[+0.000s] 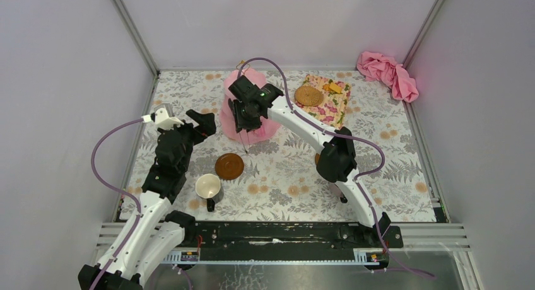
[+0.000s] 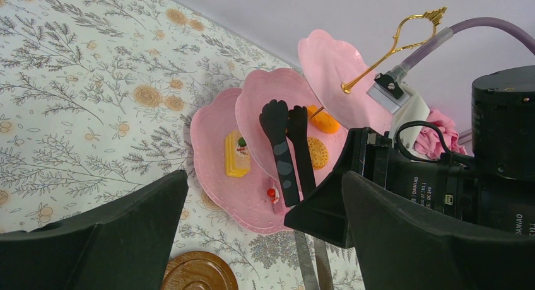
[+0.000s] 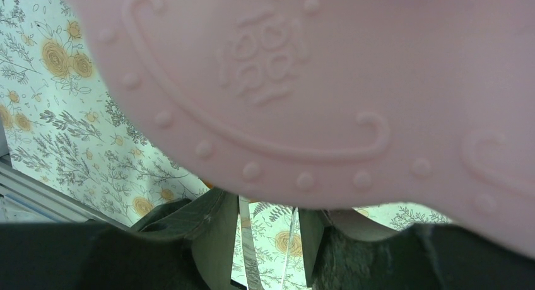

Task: Serve the afternoon tea
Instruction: Place the desert on the desert table.

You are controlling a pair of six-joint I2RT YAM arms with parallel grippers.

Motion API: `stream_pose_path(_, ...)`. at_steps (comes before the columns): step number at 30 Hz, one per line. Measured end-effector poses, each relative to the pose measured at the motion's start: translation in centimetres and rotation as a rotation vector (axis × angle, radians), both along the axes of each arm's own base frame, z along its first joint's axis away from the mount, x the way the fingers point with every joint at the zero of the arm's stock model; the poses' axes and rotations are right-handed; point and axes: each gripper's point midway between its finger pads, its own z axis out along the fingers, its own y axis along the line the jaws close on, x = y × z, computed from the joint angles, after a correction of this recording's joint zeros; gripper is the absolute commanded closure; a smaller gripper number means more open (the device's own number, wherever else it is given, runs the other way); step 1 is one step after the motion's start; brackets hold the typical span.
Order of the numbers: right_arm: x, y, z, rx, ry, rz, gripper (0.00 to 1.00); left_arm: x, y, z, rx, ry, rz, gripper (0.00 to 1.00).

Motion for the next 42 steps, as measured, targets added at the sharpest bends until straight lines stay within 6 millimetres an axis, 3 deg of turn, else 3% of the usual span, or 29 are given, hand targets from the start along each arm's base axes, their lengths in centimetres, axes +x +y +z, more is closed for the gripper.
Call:
stream_pose_path(16, 0.1, 0.2, -0.4, 0.006, 0.0, 0.003, 0.56, 0.0, 0.0, 0.0, 0.0, 0.001, 0.0, 0.0)
stream_pose_path(29, -0.1, 0.0, -1.8, -0.011, 0.013, 0.01, 0.55, 0.1, 0.0, -0.1, 0.001, 0.005, 0.0, 0.0)
stream_pose_path(42, -0.5, -0.5, -1.1, -0.006, 0.001, 0.013, 0.56, 0.1, 0.0, -0.1, 0.001, 0.005, 0.0, 0.0)
